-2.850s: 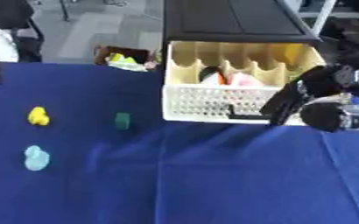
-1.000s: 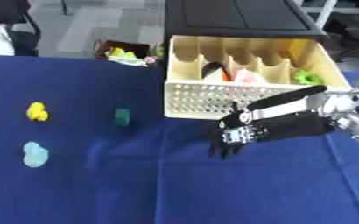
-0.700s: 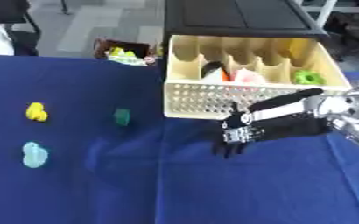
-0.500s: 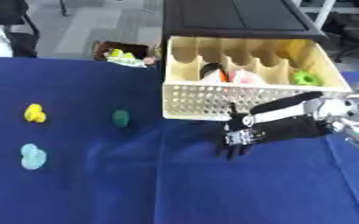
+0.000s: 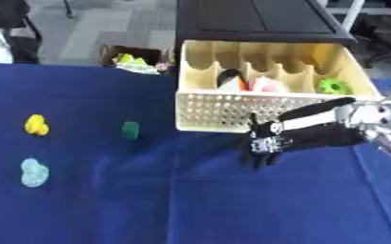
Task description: Pick up objects from table and place into drawer.
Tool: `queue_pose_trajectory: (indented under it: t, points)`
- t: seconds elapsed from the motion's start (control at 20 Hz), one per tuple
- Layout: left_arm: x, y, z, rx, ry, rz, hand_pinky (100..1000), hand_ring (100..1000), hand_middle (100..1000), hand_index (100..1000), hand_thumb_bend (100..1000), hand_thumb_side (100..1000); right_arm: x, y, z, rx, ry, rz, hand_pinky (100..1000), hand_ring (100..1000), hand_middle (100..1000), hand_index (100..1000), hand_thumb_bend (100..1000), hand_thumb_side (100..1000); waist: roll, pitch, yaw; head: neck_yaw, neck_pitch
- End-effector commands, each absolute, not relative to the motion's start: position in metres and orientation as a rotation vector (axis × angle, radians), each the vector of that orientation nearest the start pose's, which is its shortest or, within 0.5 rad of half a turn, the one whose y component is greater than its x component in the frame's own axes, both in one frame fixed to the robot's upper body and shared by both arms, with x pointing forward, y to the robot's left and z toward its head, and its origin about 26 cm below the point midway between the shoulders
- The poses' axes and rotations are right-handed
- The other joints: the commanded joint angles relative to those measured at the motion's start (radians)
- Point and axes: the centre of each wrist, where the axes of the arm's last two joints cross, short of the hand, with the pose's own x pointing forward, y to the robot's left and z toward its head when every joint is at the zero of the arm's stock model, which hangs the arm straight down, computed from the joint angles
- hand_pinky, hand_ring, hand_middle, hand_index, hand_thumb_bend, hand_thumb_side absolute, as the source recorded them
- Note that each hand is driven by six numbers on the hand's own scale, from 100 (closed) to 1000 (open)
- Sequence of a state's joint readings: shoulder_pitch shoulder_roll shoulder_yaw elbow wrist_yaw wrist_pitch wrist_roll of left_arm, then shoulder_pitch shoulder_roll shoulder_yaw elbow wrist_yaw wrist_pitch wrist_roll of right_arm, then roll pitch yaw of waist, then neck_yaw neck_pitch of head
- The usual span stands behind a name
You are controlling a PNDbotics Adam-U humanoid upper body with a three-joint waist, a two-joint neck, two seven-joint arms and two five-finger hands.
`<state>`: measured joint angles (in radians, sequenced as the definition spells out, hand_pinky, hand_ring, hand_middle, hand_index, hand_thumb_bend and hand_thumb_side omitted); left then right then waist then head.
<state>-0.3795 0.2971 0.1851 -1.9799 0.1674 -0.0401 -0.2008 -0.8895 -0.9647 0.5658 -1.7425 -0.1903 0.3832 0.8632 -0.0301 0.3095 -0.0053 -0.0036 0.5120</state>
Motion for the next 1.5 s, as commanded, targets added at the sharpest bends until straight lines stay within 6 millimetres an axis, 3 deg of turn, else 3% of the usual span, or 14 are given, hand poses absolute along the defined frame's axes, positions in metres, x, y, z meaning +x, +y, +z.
queue_pose_trajectory:
  t: [0.05,0.55,1.5]
  points:
    - [0.303,0.294,0.237,0.004,-2.416,-0.384,398,488,493,935,145,1000,0.355,-0.248,0.315,-0.039,-1.105,1.663,863,828,818,998,100,1000,0.002,-0.013,0.002,-0.007,-0.014]
    - [0.303,0.294,0.237,0.004,-2.417,-0.389,399,489,493,935,145,1000,0.366,-0.250,0.313,-0.057,-1.120,1.661,864,829,818,992,100,1000,0.001,-0.007,0.006,-0.011,-0.024]
    - [0.302,0.295,0.232,0.022,-2.397,-0.395,408,472,492,928,146,1000,0.395,-0.254,0.332,-0.137,-1.222,1.614,864,828,811,971,100,1000,-0.003,0.013,0.023,-0.028,-0.052]
